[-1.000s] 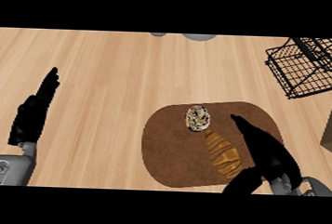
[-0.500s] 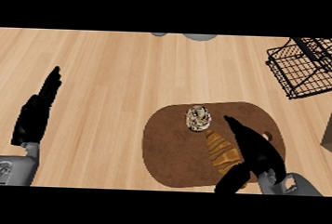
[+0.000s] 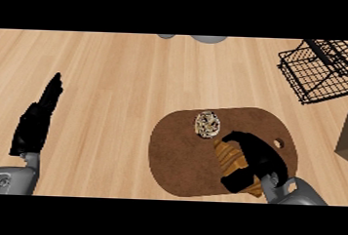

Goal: Pick the croissant from the cutting board and place it in the tiered basket

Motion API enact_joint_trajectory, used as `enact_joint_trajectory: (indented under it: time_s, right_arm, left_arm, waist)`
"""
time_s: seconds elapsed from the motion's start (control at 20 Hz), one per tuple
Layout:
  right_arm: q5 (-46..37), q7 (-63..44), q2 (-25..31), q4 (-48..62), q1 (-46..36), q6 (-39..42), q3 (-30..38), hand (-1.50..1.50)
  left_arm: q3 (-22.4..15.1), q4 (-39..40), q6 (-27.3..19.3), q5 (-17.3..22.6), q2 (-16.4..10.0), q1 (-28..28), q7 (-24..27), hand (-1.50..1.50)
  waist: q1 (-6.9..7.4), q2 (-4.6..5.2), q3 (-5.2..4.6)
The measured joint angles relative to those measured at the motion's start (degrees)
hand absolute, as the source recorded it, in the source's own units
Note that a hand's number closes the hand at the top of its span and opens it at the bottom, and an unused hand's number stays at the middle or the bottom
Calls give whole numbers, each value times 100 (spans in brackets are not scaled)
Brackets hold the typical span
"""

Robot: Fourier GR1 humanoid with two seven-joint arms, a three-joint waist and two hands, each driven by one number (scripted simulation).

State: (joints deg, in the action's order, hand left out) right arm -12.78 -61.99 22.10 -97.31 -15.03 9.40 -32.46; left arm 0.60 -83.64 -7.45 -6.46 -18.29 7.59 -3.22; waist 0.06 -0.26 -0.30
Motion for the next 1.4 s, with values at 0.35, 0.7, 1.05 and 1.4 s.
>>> enact_joint_trajectory:
  time_s: [0.35,0.7,1.05,1.4]
  right_arm:
    - [-424,293,59,144,-209,331,-252,150]
    - [-499,645,-135,-212,72,441,-96,150]
    - [-1101,2552,623,-493,164,490,-215,150]
    - [-943,3120,656,-1472,267,-265,847,150]
  left_arm:
    - [45,-84,75,-18,54,51,-122,0]
    - [91,-18,108,-141,135,107,-139,0]
    - [137,-82,152,-136,148,-26,-17,0]
    - [191,-119,136,-165,139,10,-139,0]
  waist:
    - [-5,-25,-22]
    - [-15,8,15]
    - [-8,18,32]
    - [-85,4,34]
